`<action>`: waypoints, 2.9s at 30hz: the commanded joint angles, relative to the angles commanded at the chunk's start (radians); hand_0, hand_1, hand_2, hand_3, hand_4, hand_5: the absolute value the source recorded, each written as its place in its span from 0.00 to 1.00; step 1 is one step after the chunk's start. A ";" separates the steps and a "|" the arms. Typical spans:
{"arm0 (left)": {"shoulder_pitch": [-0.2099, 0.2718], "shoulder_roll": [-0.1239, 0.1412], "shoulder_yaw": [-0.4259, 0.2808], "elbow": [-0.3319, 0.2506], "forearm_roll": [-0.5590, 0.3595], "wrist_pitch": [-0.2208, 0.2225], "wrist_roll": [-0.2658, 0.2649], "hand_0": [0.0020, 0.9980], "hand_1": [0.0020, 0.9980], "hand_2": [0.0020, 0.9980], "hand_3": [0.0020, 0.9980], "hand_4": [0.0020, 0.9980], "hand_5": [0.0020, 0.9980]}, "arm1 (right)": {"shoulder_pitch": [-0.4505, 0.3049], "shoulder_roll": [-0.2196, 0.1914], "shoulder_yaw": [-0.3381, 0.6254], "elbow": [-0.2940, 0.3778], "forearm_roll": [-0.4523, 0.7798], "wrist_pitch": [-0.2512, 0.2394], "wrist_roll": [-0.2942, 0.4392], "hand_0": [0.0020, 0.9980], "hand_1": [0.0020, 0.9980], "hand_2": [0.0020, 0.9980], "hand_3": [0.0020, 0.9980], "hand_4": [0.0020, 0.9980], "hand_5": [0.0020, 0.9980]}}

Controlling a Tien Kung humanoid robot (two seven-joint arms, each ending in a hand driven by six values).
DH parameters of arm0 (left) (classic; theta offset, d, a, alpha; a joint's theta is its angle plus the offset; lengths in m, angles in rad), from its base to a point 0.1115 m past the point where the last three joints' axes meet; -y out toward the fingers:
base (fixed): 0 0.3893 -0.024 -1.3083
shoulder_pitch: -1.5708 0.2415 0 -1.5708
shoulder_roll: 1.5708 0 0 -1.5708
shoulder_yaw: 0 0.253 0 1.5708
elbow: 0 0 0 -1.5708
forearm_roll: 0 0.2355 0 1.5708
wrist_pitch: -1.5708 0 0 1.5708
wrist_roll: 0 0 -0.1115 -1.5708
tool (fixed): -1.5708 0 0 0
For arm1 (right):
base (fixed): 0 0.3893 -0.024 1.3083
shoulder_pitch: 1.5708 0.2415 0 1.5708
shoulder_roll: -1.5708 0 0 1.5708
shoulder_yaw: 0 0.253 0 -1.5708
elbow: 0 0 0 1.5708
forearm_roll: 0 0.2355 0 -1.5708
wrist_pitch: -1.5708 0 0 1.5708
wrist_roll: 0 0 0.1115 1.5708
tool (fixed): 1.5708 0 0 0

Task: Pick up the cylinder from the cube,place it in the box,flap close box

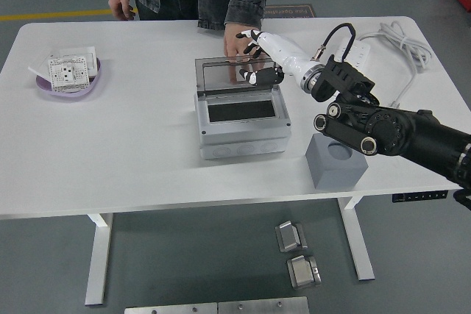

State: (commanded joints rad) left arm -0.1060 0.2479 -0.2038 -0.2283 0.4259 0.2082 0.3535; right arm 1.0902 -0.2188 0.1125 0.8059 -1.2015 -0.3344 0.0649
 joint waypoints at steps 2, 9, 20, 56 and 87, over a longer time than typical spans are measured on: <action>0.002 -0.001 -0.001 0.000 0.001 0.000 0.001 0.67 0.66 0.65 0.72 0.73 0.59 | -0.004 -0.011 -0.006 0.022 -0.020 0.002 -0.005 0.76 0.66 0.73 0.90 0.64 0.23; 0.010 -0.003 0.005 0.001 -0.012 0.002 -0.003 0.67 0.66 0.65 0.72 0.74 0.59 | -0.034 -0.055 -0.002 0.116 -0.114 0.006 -0.027 0.76 0.66 0.73 0.90 0.64 0.23; 0.016 -0.009 0.019 0.002 -0.034 0.004 -0.010 0.67 0.66 0.65 0.72 0.74 0.59 | -0.093 -0.123 0.066 0.287 -0.292 0.023 -0.088 0.75 0.65 0.74 0.90 0.65 0.27; 0.032 -0.010 0.021 0.002 -0.049 0.006 -0.009 0.67 0.66 0.65 0.72 0.74 0.59 | -0.439 -0.342 0.497 0.536 -0.498 0.012 -0.146 0.72 0.64 0.73 0.91 0.64 0.29; 0.002 0.024 0.145 -0.001 -0.222 0.011 -0.068 0.67 0.66 0.65 0.72 0.74 0.59 | -1.064 -0.219 1.542 0.718 0.490 0.005 0.402 0.70 0.64 0.72 0.78 0.65 0.31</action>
State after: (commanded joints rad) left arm -0.1039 0.2719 -0.0585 -0.2290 0.2041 0.2189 0.2857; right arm 0.0258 -0.4373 1.6543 1.5236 -0.7115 -0.3295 0.4668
